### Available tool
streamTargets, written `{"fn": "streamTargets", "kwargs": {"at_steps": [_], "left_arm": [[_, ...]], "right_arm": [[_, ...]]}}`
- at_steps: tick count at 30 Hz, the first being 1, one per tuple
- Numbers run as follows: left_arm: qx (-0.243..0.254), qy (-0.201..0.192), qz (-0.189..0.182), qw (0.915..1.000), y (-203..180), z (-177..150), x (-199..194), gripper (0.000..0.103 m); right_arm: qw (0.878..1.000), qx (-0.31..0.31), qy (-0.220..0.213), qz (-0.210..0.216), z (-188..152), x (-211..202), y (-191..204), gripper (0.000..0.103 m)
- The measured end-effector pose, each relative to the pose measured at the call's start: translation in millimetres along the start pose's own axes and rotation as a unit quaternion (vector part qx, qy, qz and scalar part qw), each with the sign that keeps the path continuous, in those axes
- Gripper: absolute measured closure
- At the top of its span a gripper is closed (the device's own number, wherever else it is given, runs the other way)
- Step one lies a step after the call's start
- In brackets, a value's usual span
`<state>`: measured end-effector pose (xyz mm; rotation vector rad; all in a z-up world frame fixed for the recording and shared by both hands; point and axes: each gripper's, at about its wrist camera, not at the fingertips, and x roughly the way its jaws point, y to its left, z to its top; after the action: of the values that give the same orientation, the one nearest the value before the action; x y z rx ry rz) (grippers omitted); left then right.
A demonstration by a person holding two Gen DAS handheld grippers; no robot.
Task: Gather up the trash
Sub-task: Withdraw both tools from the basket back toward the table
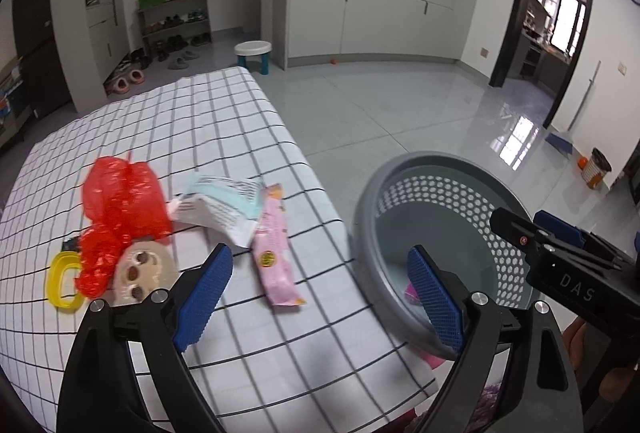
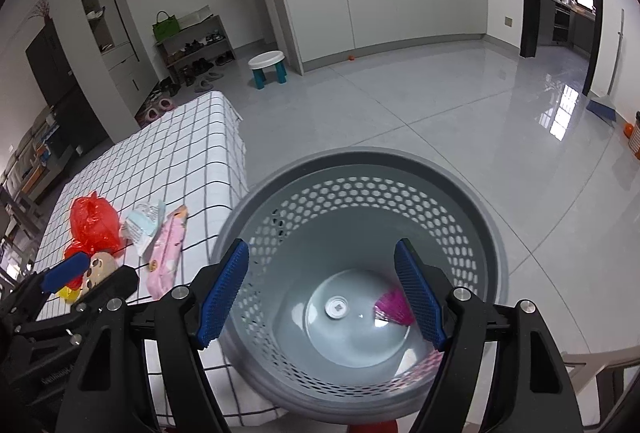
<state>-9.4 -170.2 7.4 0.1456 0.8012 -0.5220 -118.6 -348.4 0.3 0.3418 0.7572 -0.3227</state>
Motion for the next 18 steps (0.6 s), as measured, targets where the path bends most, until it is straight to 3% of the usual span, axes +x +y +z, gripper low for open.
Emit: {"fn": "streamTargets", "kwargs": {"at_steps": [18], "left_arm": [[-0.04,-0.01,0.076,0.9962,97,-17,-31,0.016]], "right_arm": [[0.999,-0.049,0.005,0.022,-9,10,71,0.031]]}}
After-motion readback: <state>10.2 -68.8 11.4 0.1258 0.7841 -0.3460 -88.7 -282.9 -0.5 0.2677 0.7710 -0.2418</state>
